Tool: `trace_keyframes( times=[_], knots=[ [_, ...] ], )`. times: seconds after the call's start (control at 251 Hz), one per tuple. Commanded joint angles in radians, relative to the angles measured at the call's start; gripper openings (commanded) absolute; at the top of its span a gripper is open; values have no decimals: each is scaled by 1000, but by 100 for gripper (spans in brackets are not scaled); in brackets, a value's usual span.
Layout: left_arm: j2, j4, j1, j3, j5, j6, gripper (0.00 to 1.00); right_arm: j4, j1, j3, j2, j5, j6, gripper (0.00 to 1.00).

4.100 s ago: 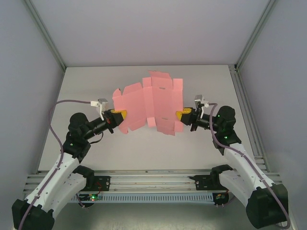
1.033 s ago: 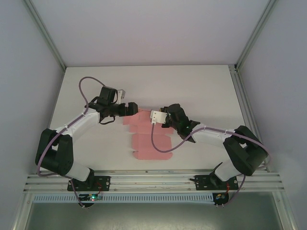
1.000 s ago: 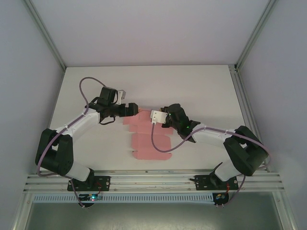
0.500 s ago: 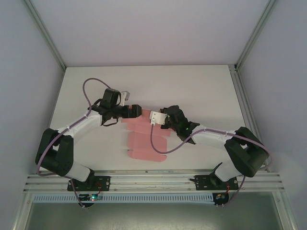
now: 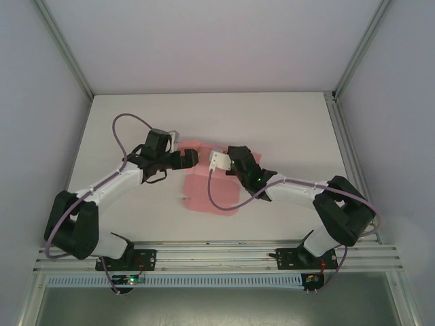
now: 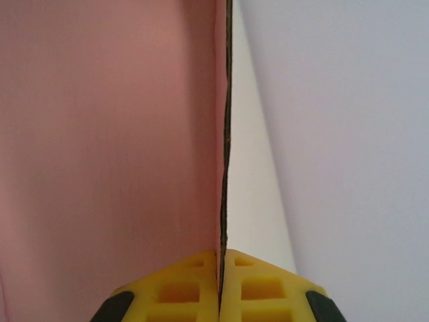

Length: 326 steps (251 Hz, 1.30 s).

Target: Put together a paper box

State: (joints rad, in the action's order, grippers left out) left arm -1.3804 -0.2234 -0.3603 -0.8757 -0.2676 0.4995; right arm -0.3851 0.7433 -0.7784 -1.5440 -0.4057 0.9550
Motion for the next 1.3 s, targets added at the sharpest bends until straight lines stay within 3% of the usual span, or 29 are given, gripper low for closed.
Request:
trace_keyframes(
  times=[0.0, 0.144, 0.351, 0.511, 0.814, 1.022, 1.297],
  knots=[
    [67, -99, -5, 25, 112, 72, 100, 1, -20, -36, -8, -69, 49, 0],
    [126, -165, 16, 62, 204, 154, 100, -100, -3, -5, -16, -117, 95, 0],
    [152, -165, 103, 123, 304, 230, 100, -103, 8, 9, -20, -123, 57, 0],
    [72, -16, 166, 153, 176, 226, 100, -74, 3, 17, 21, -64, -13, 0],
    [-83, 184, 167, 92, -59, 171, 100, -8, -10, 45, 138, 80, -108, 0],
    [-76, 358, 165, 147, -257, 146, 100, 16, -34, 44, 163, 101, -174, 0],
    [-61, 425, 151, 182, -344, 114, 100, 43, -54, 54, 191, 185, -246, 0]
  ],
)
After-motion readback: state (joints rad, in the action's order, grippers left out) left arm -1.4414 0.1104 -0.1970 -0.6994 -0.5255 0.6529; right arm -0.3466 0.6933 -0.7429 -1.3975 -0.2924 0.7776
